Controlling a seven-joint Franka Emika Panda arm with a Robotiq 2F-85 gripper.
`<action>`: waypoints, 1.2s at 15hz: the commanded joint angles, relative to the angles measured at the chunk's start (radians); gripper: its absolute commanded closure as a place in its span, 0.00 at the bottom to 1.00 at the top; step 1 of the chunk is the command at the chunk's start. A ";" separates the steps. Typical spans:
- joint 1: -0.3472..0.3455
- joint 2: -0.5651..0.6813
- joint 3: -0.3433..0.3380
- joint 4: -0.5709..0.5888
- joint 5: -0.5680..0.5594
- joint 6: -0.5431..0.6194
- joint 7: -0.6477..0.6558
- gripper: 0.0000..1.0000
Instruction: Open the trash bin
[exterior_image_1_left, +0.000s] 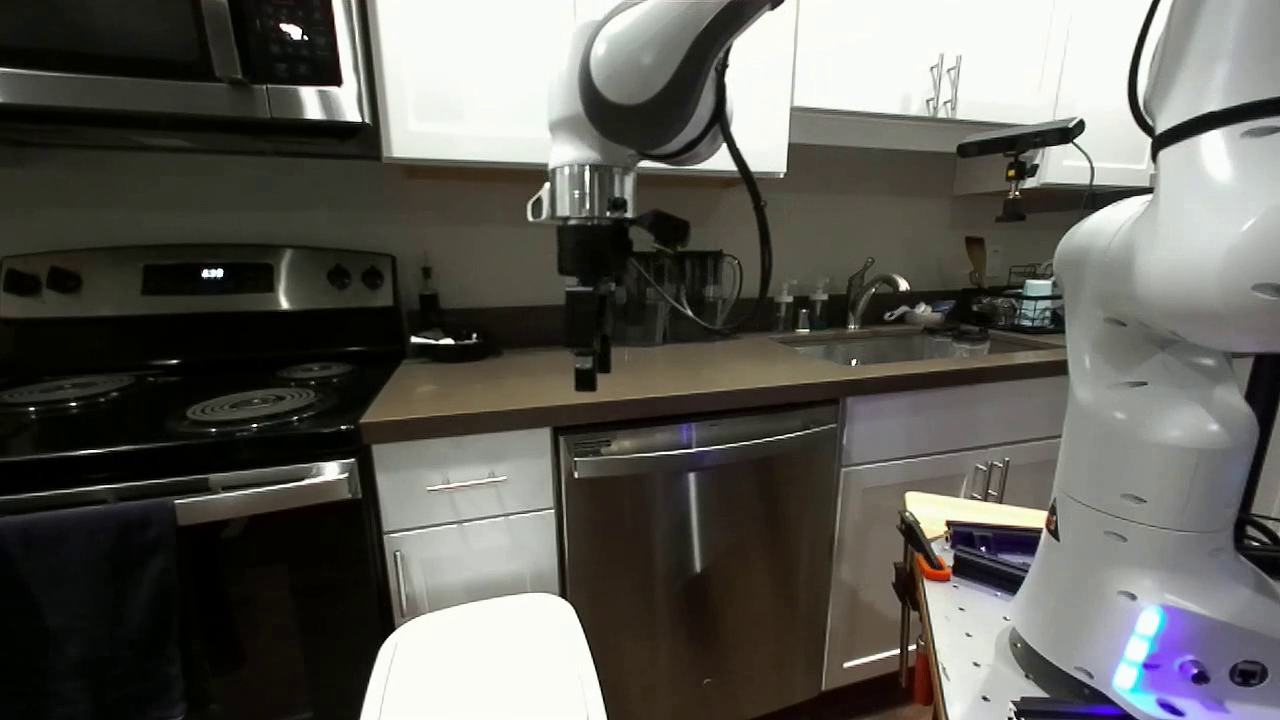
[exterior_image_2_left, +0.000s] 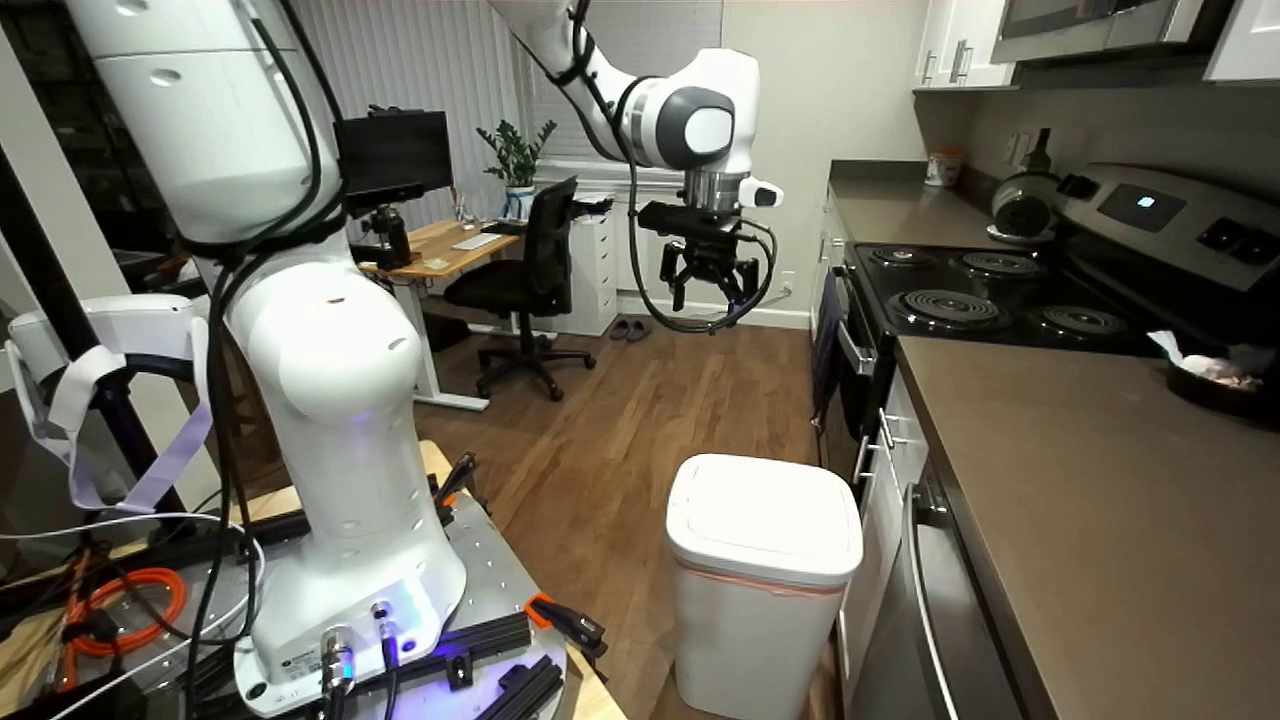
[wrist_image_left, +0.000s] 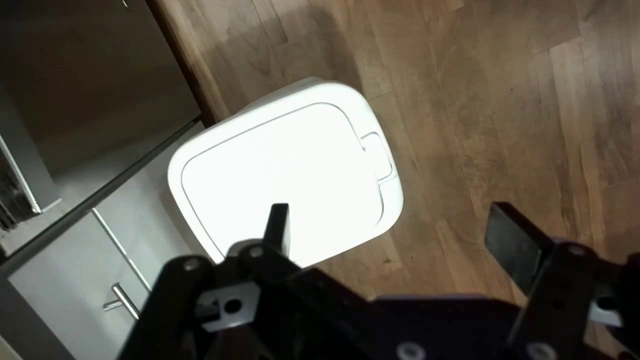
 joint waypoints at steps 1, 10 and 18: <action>-0.010 0.221 0.050 0.191 -0.006 0.001 -0.001 0.00; -0.025 0.386 0.092 0.320 -0.020 0.004 0.005 0.00; -0.045 0.663 0.136 0.425 0.001 0.153 -0.050 0.00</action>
